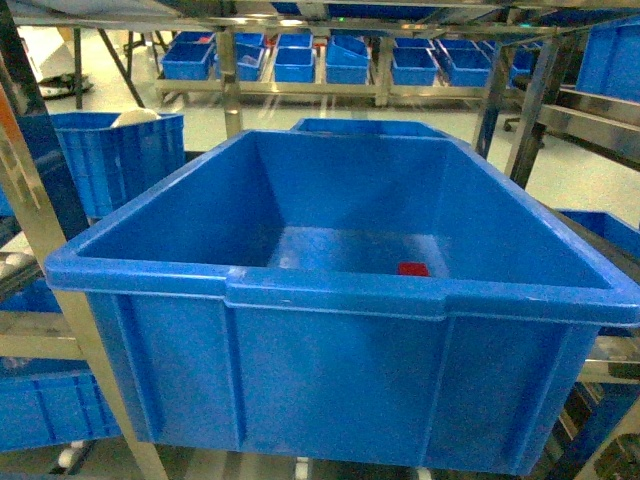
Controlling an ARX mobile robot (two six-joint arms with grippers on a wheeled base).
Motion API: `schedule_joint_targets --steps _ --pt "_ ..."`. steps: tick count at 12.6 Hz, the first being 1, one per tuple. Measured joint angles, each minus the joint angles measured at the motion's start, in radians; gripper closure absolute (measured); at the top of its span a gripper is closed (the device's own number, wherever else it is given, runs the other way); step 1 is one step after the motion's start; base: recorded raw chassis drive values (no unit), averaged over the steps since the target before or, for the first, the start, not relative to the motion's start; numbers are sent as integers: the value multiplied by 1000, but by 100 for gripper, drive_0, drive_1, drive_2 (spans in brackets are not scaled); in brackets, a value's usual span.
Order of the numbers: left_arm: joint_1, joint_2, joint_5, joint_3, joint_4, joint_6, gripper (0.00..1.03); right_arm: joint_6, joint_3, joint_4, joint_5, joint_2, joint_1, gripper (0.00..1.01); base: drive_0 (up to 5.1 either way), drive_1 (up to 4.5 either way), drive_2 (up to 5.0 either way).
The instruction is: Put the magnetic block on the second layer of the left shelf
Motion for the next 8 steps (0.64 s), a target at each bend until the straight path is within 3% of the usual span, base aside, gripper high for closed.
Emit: schedule_joint_targets --steps 8 --pt "0 0 0 0 0 0 5 0 0 0 0 0 0 3 0 0 0"
